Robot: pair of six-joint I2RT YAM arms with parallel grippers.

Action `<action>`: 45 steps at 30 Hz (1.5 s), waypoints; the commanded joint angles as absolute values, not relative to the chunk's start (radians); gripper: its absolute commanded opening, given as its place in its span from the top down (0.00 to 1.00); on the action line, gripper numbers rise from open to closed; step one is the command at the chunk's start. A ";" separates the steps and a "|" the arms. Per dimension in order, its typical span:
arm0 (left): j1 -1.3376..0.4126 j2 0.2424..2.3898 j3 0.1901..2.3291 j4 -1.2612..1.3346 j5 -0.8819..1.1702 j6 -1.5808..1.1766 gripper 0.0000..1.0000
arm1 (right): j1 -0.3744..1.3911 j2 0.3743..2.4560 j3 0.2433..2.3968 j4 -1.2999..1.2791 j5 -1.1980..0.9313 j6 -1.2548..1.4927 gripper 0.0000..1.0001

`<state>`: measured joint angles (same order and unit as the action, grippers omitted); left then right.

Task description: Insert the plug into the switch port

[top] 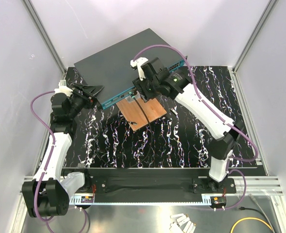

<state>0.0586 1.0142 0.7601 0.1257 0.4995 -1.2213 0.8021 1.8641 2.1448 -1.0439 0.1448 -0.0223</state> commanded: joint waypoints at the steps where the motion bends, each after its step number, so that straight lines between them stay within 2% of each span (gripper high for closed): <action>1: 0.005 1.014 0.769 0.133 0.594 -1.161 0.49 | 0.790 1.763 2.103 -1.026 0.121 -0.046 0.41; 5: 0.005 1.015 0.775 0.130 0.592 -1.155 0.49 | 0.759 1.718 2.030 -1.026 0.094 -0.041 0.46; 9: 0.005 1.022 0.773 0.133 0.594 -1.157 0.49 | 0.736 1.721 2.037 -1.025 0.068 -0.031 0.60; 11: 0.005 1.025 0.773 0.133 0.594 -1.157 0.49 | 0.732 1.733 2.062 -1.023 0.057 -0.023 0.64; 26: 0.003 1.023 0.775 0.132 0.597 -1.157 0.51 | 0.733 1.858 2.227 -1.031 0.028 -0.006 0.67; 33: 0.005 1.015 0.765 0.135 0.598 -1.160 0.53 | 0.733 1.902 2.284 -1.014 0.054 0.020 0.77; 45: 0.005 1.012 0.749 0.133 0.597 -1.160 0.57 | 0.730 1.979 2.384 -0.994 0.078 0.078 0.83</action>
<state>0.0586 1.0142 0.7601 0.1257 0.4995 -1.2213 0.7326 1.9560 2.3268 -1.0840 0.0433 0.0372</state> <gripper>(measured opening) 0.627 0.178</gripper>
